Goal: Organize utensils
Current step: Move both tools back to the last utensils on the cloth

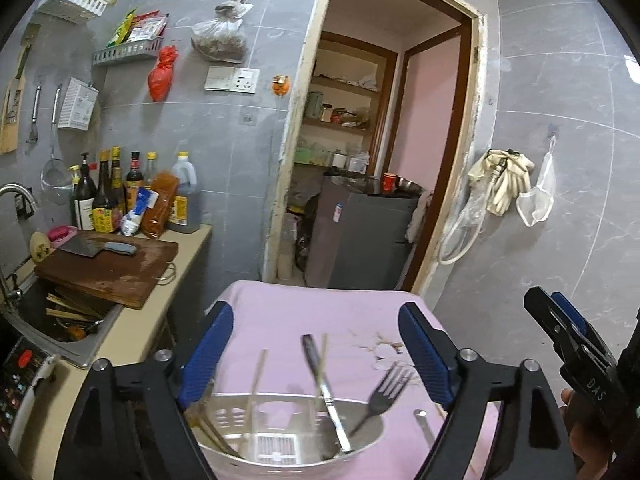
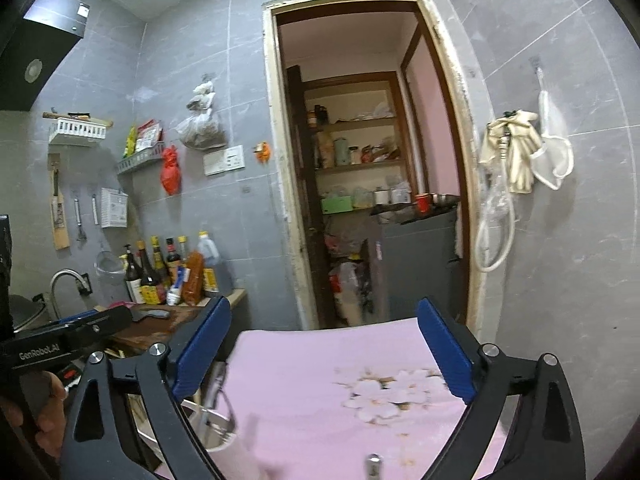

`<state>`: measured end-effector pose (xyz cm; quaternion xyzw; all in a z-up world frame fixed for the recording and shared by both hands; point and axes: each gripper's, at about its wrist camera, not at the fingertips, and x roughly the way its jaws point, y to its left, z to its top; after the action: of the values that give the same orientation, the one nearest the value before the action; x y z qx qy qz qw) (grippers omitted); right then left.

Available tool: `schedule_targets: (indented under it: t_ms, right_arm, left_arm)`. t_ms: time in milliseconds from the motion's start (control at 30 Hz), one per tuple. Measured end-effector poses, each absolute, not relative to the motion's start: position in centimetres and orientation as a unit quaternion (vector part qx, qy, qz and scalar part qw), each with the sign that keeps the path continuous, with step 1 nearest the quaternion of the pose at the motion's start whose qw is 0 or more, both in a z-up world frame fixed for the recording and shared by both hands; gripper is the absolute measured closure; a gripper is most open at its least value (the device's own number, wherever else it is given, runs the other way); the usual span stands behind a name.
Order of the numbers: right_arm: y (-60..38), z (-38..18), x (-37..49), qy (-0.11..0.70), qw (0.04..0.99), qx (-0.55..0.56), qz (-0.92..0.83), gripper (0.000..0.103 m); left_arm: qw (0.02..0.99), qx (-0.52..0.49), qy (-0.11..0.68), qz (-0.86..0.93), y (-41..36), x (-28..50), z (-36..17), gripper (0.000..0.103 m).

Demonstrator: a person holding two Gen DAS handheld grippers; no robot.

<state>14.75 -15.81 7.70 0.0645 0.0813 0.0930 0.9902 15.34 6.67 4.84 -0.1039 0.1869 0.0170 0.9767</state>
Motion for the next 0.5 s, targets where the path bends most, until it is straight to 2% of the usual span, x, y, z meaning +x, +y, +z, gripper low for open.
schedule_targets:
  t_ms: [100, 500]
  right_arm:
    - [-17.2, 7.7, 14.5, 0.084, 0.991, 0.062, 0.084, 0.003]
    - [-23.5, 5.8, 14.7, 0.122, 0.99, 0.055, 0.053, 0.002]
  left_arm:
    - [0.977, -0.102, 0.185, 0.014, 5.5, 15.3, 4.6, 0.012]
    - [0.979, -0.074, 0.19, 0.002, -0.4, 15.3, 3.6, 0.008]
